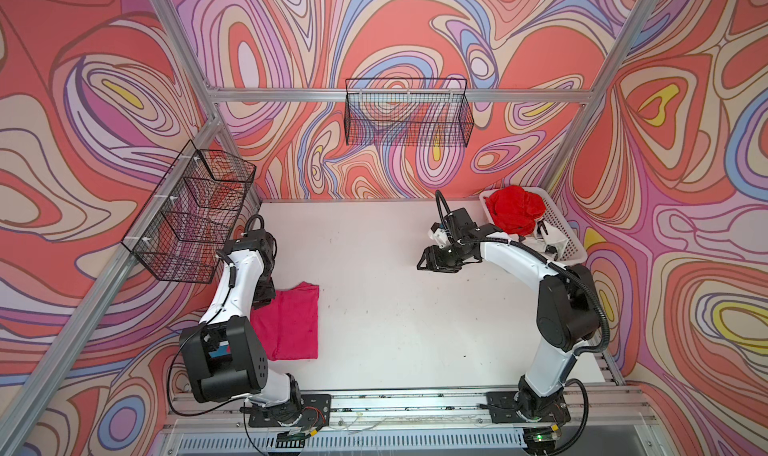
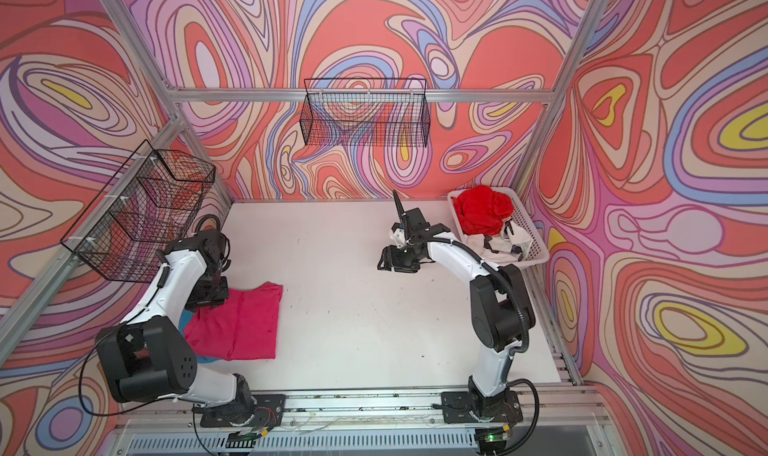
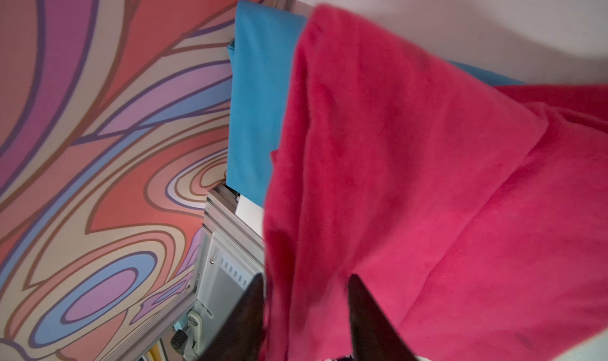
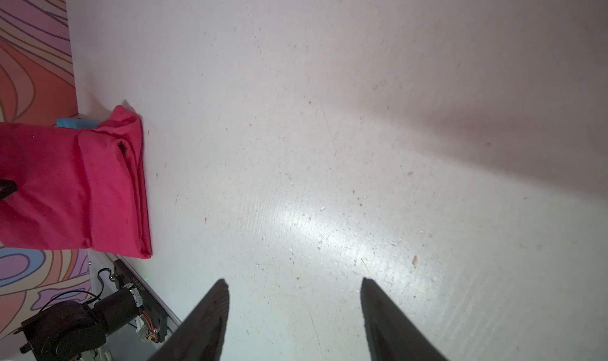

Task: Fold and stack the t-shirts
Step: 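Open the left gripper to release the pink shirt on the teal shirt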

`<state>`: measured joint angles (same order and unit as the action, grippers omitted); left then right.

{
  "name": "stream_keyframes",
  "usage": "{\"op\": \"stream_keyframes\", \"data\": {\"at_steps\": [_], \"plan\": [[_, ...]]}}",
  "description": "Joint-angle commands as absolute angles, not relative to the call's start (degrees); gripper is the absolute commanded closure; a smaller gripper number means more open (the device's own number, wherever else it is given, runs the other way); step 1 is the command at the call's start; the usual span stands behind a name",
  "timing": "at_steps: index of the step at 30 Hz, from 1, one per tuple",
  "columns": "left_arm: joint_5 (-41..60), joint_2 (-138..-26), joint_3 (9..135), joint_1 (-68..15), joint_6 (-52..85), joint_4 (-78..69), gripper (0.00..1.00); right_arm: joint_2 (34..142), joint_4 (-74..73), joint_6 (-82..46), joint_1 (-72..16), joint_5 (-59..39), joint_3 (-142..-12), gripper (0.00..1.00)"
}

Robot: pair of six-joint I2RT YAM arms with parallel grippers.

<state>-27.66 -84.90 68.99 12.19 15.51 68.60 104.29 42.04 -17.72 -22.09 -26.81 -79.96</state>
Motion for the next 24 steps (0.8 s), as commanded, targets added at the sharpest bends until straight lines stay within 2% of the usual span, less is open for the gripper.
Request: {"op": "stream_keyframes", "data": {"at_steps": [1,5,12,18,21,24], "plan": [[-33.15,-83.23,68.4,12.65,15.91,65.54,0.24,102.96,41.5,-17.91,-21.88,-27.43,-78.42,0.33],[-30.99,-79.44,67.54,12.62,15.28,63.66,0.21,102.66,41.28,-18.02,-21.85,-26.98,-77.55,0.33],[-17.83,-66.46,59.83,9.37,12.65,55.32,0.17,99.25,35.9,-17.67,-19.56,-24.05,-72.6,0.31],[-10.72,-51.11,49.29,2.11,13.73,42.25,0.08,92.48,25.96,-14.76,-15.47,-16.83,-64.32,0.22],[-7.83,-47.21,43.92,1.1,14.15,34.98,0.0,89.19,19.79,-11.08,-14.52,-11.04,-60.22,0.13],[-7.03,-46.01,39.65,0.79,12.93,27.35,0.0,86.58,12.69,-9.18,-12.97,-6.57,-55.55,0.07]]}}
